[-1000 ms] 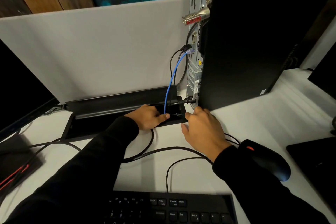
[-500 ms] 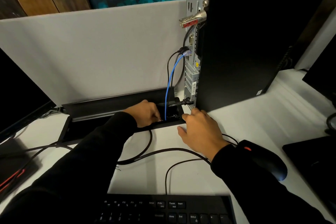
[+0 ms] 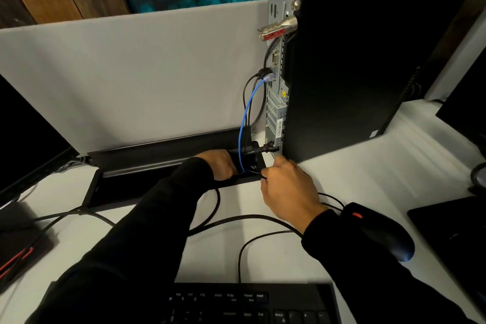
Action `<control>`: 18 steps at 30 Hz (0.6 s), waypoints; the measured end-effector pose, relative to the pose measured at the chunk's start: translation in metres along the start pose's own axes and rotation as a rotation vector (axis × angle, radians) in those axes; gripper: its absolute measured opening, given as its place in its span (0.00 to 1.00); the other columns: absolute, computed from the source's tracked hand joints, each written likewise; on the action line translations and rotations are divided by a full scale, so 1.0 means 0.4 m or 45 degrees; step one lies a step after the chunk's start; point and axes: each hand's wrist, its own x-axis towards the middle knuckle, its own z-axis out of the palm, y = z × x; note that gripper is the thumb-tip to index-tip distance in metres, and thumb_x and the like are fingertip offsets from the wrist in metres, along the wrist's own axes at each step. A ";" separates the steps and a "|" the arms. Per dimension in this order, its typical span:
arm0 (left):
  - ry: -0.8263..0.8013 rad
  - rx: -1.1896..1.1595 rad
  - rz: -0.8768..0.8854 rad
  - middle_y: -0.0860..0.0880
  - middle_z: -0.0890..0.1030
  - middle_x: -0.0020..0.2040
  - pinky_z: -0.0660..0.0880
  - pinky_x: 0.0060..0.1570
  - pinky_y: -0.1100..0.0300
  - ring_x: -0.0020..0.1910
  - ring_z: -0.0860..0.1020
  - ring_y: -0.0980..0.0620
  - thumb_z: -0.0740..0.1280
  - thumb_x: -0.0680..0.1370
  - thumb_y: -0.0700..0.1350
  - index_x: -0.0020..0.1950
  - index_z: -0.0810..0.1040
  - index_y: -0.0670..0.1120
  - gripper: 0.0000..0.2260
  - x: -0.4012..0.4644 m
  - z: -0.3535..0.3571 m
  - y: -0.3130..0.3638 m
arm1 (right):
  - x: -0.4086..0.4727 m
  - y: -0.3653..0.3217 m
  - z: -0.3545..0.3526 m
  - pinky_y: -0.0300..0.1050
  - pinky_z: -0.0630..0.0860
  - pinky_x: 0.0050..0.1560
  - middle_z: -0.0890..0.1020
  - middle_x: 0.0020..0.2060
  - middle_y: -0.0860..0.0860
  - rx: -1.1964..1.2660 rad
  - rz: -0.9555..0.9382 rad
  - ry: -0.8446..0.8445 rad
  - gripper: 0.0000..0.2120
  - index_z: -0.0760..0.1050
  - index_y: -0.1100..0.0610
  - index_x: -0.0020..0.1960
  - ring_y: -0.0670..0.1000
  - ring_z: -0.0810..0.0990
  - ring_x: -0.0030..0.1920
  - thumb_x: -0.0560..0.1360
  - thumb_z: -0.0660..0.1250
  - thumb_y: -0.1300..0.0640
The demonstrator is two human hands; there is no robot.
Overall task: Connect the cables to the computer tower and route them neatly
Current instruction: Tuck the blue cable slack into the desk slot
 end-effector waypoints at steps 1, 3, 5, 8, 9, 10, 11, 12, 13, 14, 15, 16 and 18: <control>0.011 0.058 -0.025 0.47 0.82 0.53 0.74 0.55 0.57 0.53 0.78 0.49 0.65 0.81 0.46 0.58 0.83 0.44 0.11 0.000 -0.003 0.008 | 0.000 0.005 0.000 0.47 0.77 0.52 0.75 0.62 0.53 0.004 0.002 0.005 0.13 0.82 0.52 0.59 0.56 0.77 0.59 0.83 0.61 0.51; 0.022 0.139 -0.062 0.45 0.82 0.56 0.73 0.54 0.58 0.54 0.78 0.47 0.65 0.81 0.47 0.60 0.81 0.44 0.11 -0.007 -0.008 0.013 | 0.001 0.013 -0.003 0.47 0.77 0.52 0.76 0.62 0.53 0.010 0.002 0.004 0.13 0.82 0.52 0.60 0.56 0.77 0.59 0.83 0.61 0.50; -0.012 0.171 -0.065 0.44 0.81 0.63 0.72 0.60 0.56 0.62 0.78 0.45 0.63 0.82 0.46 0.65 0.80 0.44 0.13 -0.018 -0.011 0.005 | -0.001 0.015 -0.007 0.47 0.77 0.53 0.76 0.63 0.53 0.016 -0.001 -0.009 0.14 0.81 0.51 0.61 0.56 0.77 0.59 0.82 0.60 0.49; -0.073 0.200 -0.026 0.44 0.76 0.71 0.67 0.69 0.55 0.71 0.73 0.44 0.60 0.84 0.45 0.73 0.75 0.46 0.18 -0.025 -0.009 -0.003 | -0.005 0.015 -0.011 0.48 0.77 0.54 0.76 0.63 0.53 0.018 -0.007 -0.031 0.16 0.81 0.51 0.64 0.56 0.77 0.60 0.82 0.60 0.48; -0.092 0.215 -0.005 0.44 0.76 0.72 0.66 0.70 0.55 0.72 0.72 0.44 0.60 0.84 0.46 0.74 0.74 0.46 0.18 -0.024 -0.009 -0.002 | -0.007 0.014 -0.012 0.48 0.77 0.54 0.76 0.63 0.53 0.019 -0.007 -0.039 0.16 0.81 0.51 0.63 0.56 0.77 0.60 0.83 0.60 0.48; -0.112 0.220 0.023 0.45 0.76 0.72 0.66 0.71 0.55 0.72 0.72 0.45 0.59 0.84 0.46 0.73 0.74 0.47 0.18 -0.020 -0.008 -0.005 | -0.006 0.015 -0.012 0.48 0.77 0.54 0.77 0.63 0.53 0.024 -0.011 -0.035 0.15 0.81 0.51 0.63 0.56 0.77 0.60 0.83 0.60 0.48; -0.135 0.203 0.042 0.46 0.76 0.72 0.65 0.72 0.54 0.72 0.72 0.46 0.59 0.84 0.45 0.73 0.75 0.48 0.17 -0.017 -0.007 -0.006 | -0.005 0.016 -0.011 0.49 0.77 0.53 0.77 0.62 0.53 0.025 -0.014 -0.027 0.14 0.81 0.52 0.62 0.56 0.77 0.59 0.83 0.60 0.50; -0.159 0.162 0.047 0.47 0.76 0.72 0.65 0.73 0.54 0.72 0.72 0.47 0.59 0.84 0.45 0.72 0.76 0.49 0.17 -0.012 -0.005 -0.011 | -0.002 0.018 -0.011 0.49 0.78 0.52 0.77 0.61 0.53 0.020 -0.015 -0.018 0.13 0.82 0.52 0.60 0.55 0.77 0.58 0.83 0.61 0.53; -0.198 0.114 0.045 0.48 0.76 0.73 0.63 0.75 0.53 0.72 0.71 0.47 0.58 0.84 0.44 0.72 0.76 0.50 0.17 -0.012 -0.004 -0.014 | -0.001 0.020 -0.012 0.48 0.78 0.51 0.77 0.60 0.53 0.016 -0.012 -0.021 0.11 0.82 0.52 0.59 0.55 0.78 0.57 0.83 0.61 0.55; -0.246 0.059 0.030 0.49 0.75 0.73 0.61 0.76 0.53 0.73 0.70 0.48 0.58 0.84 0.42 0.72 0.76 0.50 0.18 -0.013 -0.003 -0.017 | 0.000 0.021 -0.010 0.47 0.78 0.51 0.77 0.60 0.53 0.013 -0.012 -0.026 0.11 0.81 0.52 0.60 0.55 0.78 0.57 0.83 0.62 0.58; -0.275 0.003 0.018 0.51 0.75 0.72 0.60 0.75 0.53 0.73 0.70 0.49 0.58 0.84 0.42 0.72 0.76 0.50 0.18 -0.012 -0.006 -0.023 | 0.003 0.021 -0.010 0.47 0.78 0.51 0.77 0.60 0.53 0.009 -0.014 -0.031 0.12 0.81 0.53 0.60 0.56 0.78 0.57 0.82 0.62 0.60; -0.288 -0.096 0.010 0.53 0.76 0.70 0.62 0.75 0.54 0.71 0.72 0.50 0.59 0.85 0.42 0.71 0.78 0.50 0.16 -0.012 -0.009 -0.029 | 0.004 0.020 -0.012 0.47 0.77 0.51 0.76 0.60 0.53 0.001 -0.018 -0.036 0.12 0.81 0.53 0.61 0.56 0.79 0.56 0.82 0.62 0.62; -0.322 -0.504 -0.070 0.50 0.83 0.62 0.72 0.69 0.55 0.63 0.79 0.49 0.63 0.83 0.43 0.65 0.82 0.46 0.13 -0.012 -0.008 -0.042 | 0.004 0.016 -0.019 0.48 0.77 0.51 0.76 0.61 0.53 -0.013 -0.015 -0.028 0.13 0.81 0.53 0.61 0.57 0.80 0.56 0.82 0.62 0.63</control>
